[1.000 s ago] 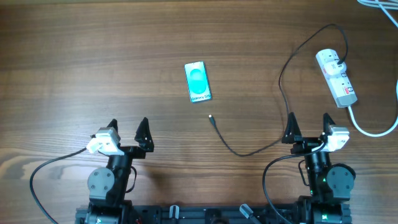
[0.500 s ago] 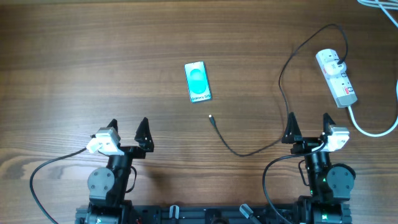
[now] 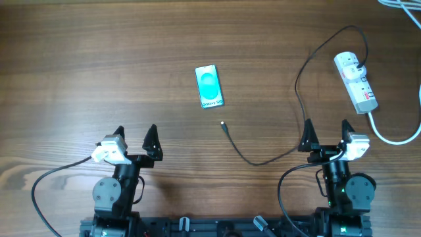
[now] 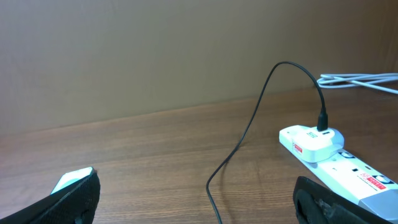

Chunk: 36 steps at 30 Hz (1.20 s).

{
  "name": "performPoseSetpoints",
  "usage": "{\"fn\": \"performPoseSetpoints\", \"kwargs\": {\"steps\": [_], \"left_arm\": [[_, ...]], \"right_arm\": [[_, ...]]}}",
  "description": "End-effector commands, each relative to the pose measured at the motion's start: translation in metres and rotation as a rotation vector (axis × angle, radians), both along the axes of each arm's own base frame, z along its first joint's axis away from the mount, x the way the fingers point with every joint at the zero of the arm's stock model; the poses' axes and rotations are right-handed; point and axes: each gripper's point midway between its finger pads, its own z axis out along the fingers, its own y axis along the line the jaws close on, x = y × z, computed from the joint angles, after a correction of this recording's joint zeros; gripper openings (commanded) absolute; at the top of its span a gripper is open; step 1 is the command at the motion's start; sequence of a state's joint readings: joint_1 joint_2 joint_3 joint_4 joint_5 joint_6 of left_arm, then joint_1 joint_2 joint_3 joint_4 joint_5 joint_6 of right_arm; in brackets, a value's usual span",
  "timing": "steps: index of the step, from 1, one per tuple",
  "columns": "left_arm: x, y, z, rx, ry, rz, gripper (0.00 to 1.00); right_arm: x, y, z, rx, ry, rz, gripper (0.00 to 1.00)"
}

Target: Plug charger to phone and switch on socket

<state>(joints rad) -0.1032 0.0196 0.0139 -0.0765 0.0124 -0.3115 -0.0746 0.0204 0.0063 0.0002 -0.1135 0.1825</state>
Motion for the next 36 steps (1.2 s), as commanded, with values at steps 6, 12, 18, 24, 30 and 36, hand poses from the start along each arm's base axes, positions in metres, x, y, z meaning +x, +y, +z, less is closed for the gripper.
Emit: {"fn": "performPoseSetpoints", "kwargs": {"steps": [6, 12, 18, 24, 30, 36], "left_arm": [[0.001, 0.007, -0.003, 0.023, 0.002, 0.04, 1.0], [0.0, 0.0, -0.004, -0.092, 0.021, 0.004, 1.0], [-0.007, -0.021, -0.011, -0.263, 0.167, -0.091, 1.0], [-0.013, -0.035, 0.017, -0.251, 0.361, -0.151, 1.0], [-0.002, -0.052, 0.052, -0.191, 0.637, -0.235, 1.0], [0.049, -0.063, 0.094, -0.195, 0.846, -0.245, 1.0]], "right_arm": [[0.0, 0.0, 0.0, 0.003, -0.001, -0.002, 1.0], [0.0, 0.0, 0.0, 0.003, -0.001, -0.002, 1.0], [0.0, 0.0, 0.0, 0.003, -0.001, -0.002, 1.0], [0.0, 0.0, 0.0, 0.003, -0.001, -0.002, 1.0], [0.0, 0.0, 0.0, 0.003, -0.001, -0.002, 1.0], [0.0, 0.0, 0.0, 0.003, -0.001, -0.002, 1.0]]}}
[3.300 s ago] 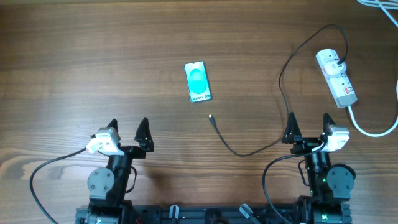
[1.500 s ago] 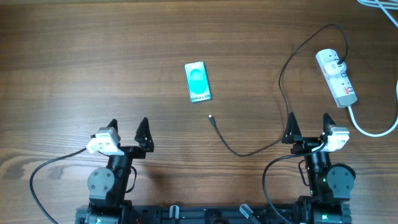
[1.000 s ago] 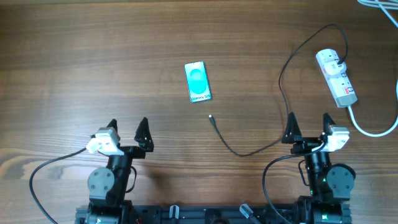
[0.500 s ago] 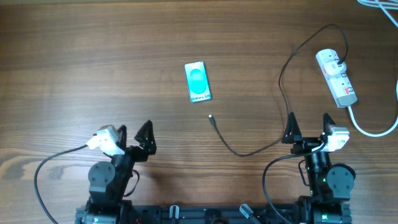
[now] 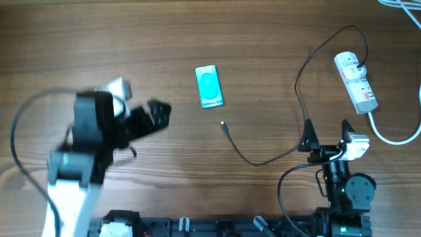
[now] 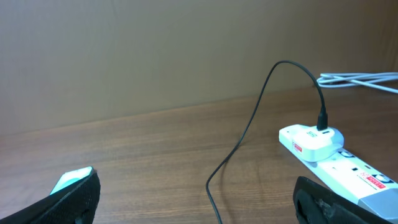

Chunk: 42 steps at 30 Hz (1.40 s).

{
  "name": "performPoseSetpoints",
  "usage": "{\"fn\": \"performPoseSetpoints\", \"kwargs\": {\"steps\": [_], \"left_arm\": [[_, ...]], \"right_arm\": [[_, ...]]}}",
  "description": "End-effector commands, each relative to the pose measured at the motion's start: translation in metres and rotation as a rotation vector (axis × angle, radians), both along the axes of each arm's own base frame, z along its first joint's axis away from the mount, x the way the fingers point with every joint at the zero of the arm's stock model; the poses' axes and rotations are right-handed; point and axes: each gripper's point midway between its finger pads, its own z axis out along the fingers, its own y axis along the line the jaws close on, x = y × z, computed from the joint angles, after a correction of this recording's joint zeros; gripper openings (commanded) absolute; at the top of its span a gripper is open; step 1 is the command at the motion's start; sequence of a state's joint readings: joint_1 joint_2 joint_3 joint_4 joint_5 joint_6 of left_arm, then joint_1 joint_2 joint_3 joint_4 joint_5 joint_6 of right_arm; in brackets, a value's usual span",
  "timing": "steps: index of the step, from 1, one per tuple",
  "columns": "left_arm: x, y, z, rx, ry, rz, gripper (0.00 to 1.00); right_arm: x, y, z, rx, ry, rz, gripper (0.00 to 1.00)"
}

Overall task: Plug charger to phone and switch on socket
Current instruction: 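Move the left gripper forward over the phone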

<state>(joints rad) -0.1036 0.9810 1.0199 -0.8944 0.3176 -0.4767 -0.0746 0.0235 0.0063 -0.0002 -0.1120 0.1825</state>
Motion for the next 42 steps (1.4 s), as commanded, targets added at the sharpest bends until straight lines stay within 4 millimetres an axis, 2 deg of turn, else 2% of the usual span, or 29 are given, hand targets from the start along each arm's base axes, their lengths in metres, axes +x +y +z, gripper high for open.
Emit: {"fn": "performPoseSetpoints", "kwargs": {"steps": [1, 5, 9, 13, 15, 18, 19, 20, 21, 22, 24, 26, 28, 29, 30, 34, 37, 42], "left_arm": [[0.039, -0.012, 0.033, 0.001, 0.064, -0.049, 1.0], [0.055, -0.021, 0.041, 0.071, 0.212, -0.15, 1.0], [0.065, -0.023, 0.022, 0.153, 0.334, -0.156, 1.0], [0.082, -0.031, 0.011, 0.154, 0.325, -0.167, 1.0], [0.092, -0.033, 0.01, 0.15, 0.297, -0.165, 1.0], [0.097, -0.034, 0.011, 0.149, 0.278, -0.164, 1.0], [0.101, -0.035, 0.013, 0.143, 0.257, -0.164, 0.91], [0.105, -0.036, 0.014, 0.141, 0.241, -0.164, 0.55], [0.108, -0.036, 0.015, 0.14, 0.23, -0.162, 0.29], [0.111, -0.037, 0.017, 0.129, 0.222, -0.145, 0.06], [0.116, -0.035, 0.016, 0.11, 0.231, -0.086, 0.04], [0.116, -0.028, 0.007, 0.117, 0.271, 0.004, 0.04], [0.112, -0.024, -0.005, 0.139, 0.311, 0.062, 0.04], [0.104, -0.026, -0.024, 0.172, 0.36, 0.091, 0.04], [0.097, -0.031, -0.04, 0.203, 0.394, 0.085, 0.04], [0.092, -0.048, -0.069, 0.241, 0.44, 0.046, 0.04], [0.097, -0.062, -0.087, 0.267, 0.449, 0.024, 0.04], [0.11, -0.081, -0.131, 0.326, 0.471, -0.009, 0.04]], "right_arm": [[0.0, 0.0, 0.001, 0.003, -0.005, -0.001, 1.0], [0.0, 0.0, 0.001, 0.003, -0.005, -0.001, 1.0], [0.0, 0.0, 0.001, 0.003, -0.005, -0.001, 1.0], [0.0, 0.0, 0.001, 0.003, -0.005, -0.001, 1.0], [0.0, 0.0, 0.001, 0.003, -0.005, -0.001, 1.0], [0.0, 0.0, 0.001, 0.003, -0.005, -0.001, 1.0], [0.0, 0.0, 0.001, 0.003, -0.005, -0.001, 1.0], [0.0, 0.0, 0.001, 0.003, -0.005, -0.001, 1.0], [0.0, 0.0, 0.001, 0.003, -0.005, -0.001, 1.0], [0.0, 0.0, 0.001, 0.003, -0.005, -0.001, 1.0], [0.0, 0.0, 0.001, 0.003, -0.005, -0.001, 1.0], [0.0, 0.0, 0.001, 0.003, -0.005, -0.001, 1.0], [0.0, 0.0, 0.001, 0.003, -0.005, -0.001, 1.0], [0.0, 0.0, 0.001, 0.003, -0.005, -0.001, 1.0], [0.0, 0.0, 0.001, 0.003, -0.005, -0.001, 1.0], [0.0, 0.0, 0.001, 0.003, -0.005, -0.001, 1.0], [0.0, 0.0, 0.001, 0.003, -0.005, -0.001, 0.99], [0.0, 0.0, 0.001, 0.003, -0.005, -0.001, 1.0]]}}
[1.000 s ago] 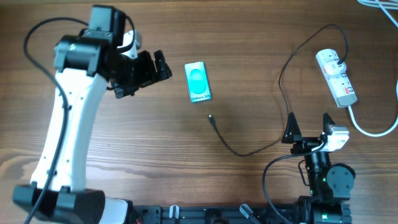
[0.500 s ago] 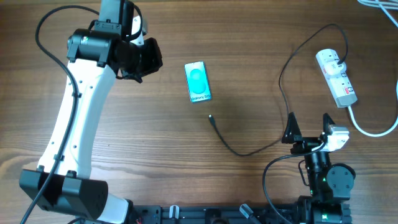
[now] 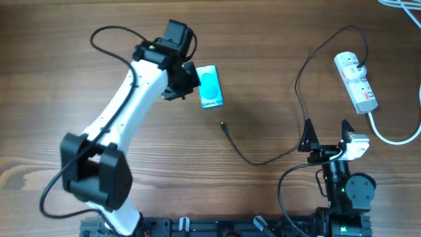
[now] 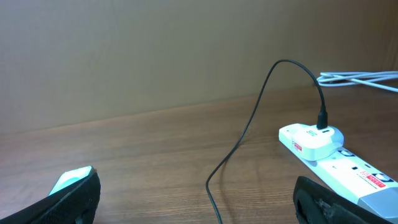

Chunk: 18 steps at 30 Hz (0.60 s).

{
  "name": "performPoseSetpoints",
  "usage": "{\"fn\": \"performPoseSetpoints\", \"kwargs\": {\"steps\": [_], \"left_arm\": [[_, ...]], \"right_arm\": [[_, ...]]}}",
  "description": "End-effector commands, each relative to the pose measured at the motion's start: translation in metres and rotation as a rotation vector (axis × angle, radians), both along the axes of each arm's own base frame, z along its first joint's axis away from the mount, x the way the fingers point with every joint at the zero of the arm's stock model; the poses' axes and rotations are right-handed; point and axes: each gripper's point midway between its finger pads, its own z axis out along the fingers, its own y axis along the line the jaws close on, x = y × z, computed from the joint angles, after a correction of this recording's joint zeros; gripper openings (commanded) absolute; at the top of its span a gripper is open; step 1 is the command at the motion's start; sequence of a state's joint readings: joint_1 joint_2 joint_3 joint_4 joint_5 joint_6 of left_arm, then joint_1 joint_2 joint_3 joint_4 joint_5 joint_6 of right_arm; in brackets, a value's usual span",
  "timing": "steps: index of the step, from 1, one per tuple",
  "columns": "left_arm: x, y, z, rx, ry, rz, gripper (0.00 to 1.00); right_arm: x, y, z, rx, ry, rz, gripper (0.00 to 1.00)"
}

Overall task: Plug charger to phone and switch on socket
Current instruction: 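Move the left gripper forward over the phone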

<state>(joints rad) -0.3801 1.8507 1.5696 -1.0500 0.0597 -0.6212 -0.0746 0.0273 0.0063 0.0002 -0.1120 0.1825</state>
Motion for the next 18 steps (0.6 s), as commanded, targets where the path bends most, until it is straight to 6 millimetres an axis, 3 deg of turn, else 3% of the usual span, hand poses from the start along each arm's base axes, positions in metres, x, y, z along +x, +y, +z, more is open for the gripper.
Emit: {"fn": "performPoseSetpoints", "kwargs": {"steps": [1, 10, 18], "left_arm": [[0.009, -0.002, -0.032, 0.068, 0.019, 0.011, 0.04], [0.038, -0.003, -0.072, 0.11, -0.023, 0.026, 0.07], [0.042, -0.001, -0.092, 0.139, -0.013, 0.029, 0.15]], "right_arm": [[0.0, 0.0, 0.002, 0.002, -0.008, -0.001, 1.0], [0.0, 0.0, 0.002, 0.002, -0.008, -0.001, 0.99], [0.0, 0.0, 0.002, 0.002, -0.008, -0.001, 1.0]]}}
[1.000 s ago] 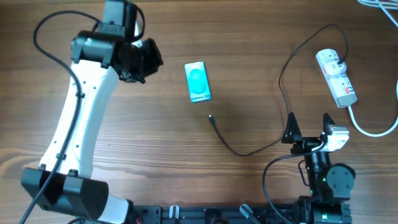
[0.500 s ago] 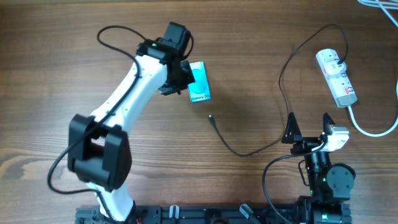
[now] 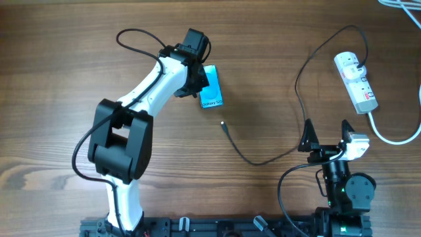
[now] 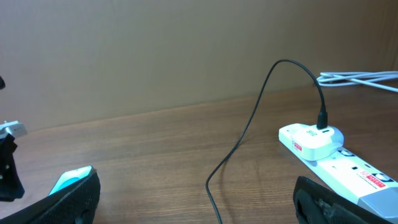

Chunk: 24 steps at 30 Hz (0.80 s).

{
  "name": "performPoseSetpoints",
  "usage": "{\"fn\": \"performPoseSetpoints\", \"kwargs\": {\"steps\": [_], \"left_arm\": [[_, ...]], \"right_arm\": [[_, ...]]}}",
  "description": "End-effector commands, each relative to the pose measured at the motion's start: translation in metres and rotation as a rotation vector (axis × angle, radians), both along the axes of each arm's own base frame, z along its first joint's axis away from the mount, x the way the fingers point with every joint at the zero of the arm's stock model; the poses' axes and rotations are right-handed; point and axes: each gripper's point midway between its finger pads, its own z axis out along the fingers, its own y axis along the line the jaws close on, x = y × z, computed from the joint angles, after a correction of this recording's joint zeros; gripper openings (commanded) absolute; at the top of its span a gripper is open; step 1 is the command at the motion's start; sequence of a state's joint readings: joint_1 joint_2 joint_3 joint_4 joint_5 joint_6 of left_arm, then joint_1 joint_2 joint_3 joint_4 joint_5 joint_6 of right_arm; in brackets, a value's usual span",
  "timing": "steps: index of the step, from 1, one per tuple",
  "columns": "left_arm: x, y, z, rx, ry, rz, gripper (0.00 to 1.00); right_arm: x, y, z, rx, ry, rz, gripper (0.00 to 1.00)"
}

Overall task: Plug charger to phone and switch on socket
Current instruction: 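Move the left gripper forward over the phone, then lower the left gripper and close it on the phone's edge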

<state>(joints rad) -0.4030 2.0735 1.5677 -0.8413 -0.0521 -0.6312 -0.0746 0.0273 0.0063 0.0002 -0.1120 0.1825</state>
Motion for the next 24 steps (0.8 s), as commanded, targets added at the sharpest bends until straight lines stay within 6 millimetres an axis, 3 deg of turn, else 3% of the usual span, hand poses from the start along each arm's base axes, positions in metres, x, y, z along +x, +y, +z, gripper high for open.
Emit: {"fn": "performPoseSetpoints", "kwargs": {"steps": [1, 3, 7, 10, 11, 17, 24], "left_arm": [[0.0, 0.006, -0.015, 0.036, 0.017, 0.018, 0.15], [-0.001, 0.006, -0.023, 0.042, 0.03, 0.017, 0.21], [0.0, 0.006, -0.028, 0.044, 0.036, 0.017, 0.49], [0.002, 0.005, -0.028, 0.04, 0.028, 0.017, 0.96], [0.003, 0.005, -0.028, 0.039, 0.025, 0.017, 1.0], [0.007, 0.004, -0.029, 0.033, 0.008, 0.017, 1.0], [-0.006, 0.009, -0.046, 0.043, 0.033, 0.017, 1.0]], "right_arm": [[0.0, 0.0, 0.002, 0.003, -0.008, -0.001, 0.99], [0.0, 0.0, 0.002, 0.003, -0.008, -0.001, 1.0], [0.0, 0.0, 0.002, 0.002, -0.008, -0.001, 1.0], [0.0, 0.0, 0.002, 0.003, -0.008, -0.001, 1.0], [0.0, 0.0, 0.002, 0.002, -0.008, -0.001, 1.0], [0.0, 0.0, 0.002, 0.003, -0.008, -0.001, 1.0], [0.0, 0.0, 0.002, 0.003, -0.008, -0.001, 1.0]]}}
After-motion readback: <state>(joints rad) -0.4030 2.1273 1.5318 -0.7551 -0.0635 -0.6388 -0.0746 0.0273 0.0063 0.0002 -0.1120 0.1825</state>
